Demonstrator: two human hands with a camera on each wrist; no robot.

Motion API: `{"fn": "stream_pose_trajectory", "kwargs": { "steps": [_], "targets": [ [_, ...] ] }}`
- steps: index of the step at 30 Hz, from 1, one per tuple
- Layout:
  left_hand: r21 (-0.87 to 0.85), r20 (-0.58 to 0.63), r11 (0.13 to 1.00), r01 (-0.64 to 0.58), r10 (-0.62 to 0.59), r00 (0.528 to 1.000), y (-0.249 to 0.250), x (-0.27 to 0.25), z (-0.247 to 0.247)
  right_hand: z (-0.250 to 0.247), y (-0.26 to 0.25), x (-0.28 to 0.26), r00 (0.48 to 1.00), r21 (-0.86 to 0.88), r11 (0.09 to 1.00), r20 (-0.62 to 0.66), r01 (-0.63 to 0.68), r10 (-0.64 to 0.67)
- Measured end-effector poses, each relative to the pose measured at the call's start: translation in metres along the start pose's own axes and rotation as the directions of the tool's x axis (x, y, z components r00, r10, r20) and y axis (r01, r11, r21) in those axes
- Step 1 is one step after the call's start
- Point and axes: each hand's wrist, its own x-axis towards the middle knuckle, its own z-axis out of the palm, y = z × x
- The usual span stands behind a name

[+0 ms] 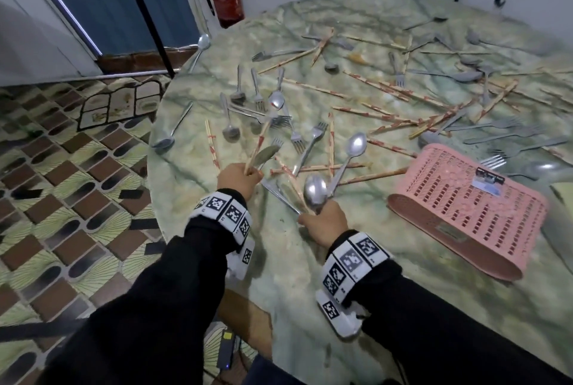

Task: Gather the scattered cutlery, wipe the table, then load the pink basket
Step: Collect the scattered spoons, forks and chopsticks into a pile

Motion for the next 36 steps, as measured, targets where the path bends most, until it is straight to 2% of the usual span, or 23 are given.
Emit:
{"fn": "stream_pose_trajectory", "kwargs": {
  "steps": [4,8,15,20,23,28,32,36],
  "targets": [
    [0.120,0.042,0.992,-0.043,0.038,0.998,0.000,0.025,0.005,0.025,-0.015,0.013,0.999,-0.151,0.988,-0.031,0.008,-0.013],
    [0.237,0.082,0.970,-0.058,0.040,0.996,-0.001,0.036,0.013,0.029,-0.019,0.020,0.998,-0.264,0.964,-0.070,-0.014,-0.005],
    [0.273,0.136,0.956,-0.107,0.072,0.988,-0.005,0.044,0.016,0.023,-0.015,0.018,0.992,-0.515,0.855,-0.125,-0.068,0.004],
    [0.261,0.170,0.958,-0.116,0.072,0.983,-0.005,0.043,0.014,0.016,-0.006,0.012,0.986,-0.614,0.784,-0.165,-0.091,-0.014],
    [0.268,0.168,0.957,-0.112,0.068,0.983,-0.005,0.042,0.013,0.015,-0.001,0.004,0.992,-0.699,0.714,-0.113,-0.046,-0.047],
    [0.311,0.172,0.941,-0.132,0.080,0.982,-0.003,0.042,0.014,0.011,0.000,-0.003,0.996,-0.841,0.538,0.016,0.062,-0.091],
    [0.331,0.181,0.933,-0.141,0.084,0.980,-0.002,0.044,0.016,0.003,0.001,-0.006,0.990,-0.880,0.455,0.103,0.137,-0.098],
    [0.338,0.224,0.931,-0.137,0.062,0.973,-0.003,0.042,0.017,-0.007,0.006,-0.010,0.986,-0.896,0.416,0.114,0.155,-0.121]
  ]
}}
